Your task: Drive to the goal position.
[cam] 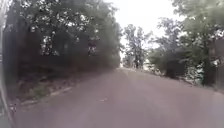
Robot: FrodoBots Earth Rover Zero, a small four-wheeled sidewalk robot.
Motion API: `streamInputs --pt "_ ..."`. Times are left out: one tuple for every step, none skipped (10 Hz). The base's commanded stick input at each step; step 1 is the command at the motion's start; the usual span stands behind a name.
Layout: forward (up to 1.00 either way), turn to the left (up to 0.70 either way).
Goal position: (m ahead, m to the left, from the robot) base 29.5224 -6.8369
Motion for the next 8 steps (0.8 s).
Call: streamInputs --pt "0.7 0.0" --pt "0.7 0.0" --pt "0.7 0.0" --pt "0.7 0.0" --pt "0.7 0.0" --pt "0.7 0.0" --pt "0.7 0.0" --pt "0.7 0.0"
